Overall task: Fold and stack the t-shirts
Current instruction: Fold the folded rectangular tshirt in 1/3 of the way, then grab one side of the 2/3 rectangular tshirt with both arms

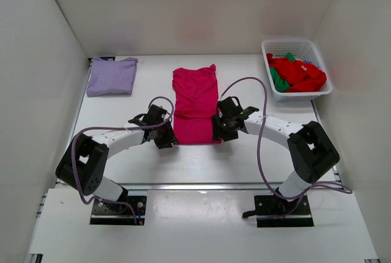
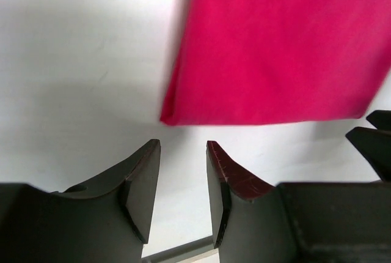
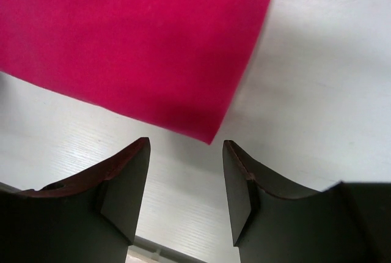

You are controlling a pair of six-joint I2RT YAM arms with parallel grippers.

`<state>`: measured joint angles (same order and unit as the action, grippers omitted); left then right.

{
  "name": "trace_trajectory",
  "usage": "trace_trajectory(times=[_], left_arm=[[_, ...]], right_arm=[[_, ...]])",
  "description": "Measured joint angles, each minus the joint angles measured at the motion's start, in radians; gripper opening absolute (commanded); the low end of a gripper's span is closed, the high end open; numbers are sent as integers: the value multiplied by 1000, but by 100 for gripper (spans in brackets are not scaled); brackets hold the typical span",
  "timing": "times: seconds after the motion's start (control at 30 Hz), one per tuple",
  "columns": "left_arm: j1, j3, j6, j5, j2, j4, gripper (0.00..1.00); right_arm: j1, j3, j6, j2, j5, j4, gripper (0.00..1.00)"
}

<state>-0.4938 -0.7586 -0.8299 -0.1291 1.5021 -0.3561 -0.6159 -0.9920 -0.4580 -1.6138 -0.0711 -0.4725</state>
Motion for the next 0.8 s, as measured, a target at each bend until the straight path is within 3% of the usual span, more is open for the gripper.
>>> trace_trajectory(times=[0.8], left_arm=[[-7,39,-60,91,27,98,43]], right_arm=[[-10,23,-89,-24,40,56,46]])
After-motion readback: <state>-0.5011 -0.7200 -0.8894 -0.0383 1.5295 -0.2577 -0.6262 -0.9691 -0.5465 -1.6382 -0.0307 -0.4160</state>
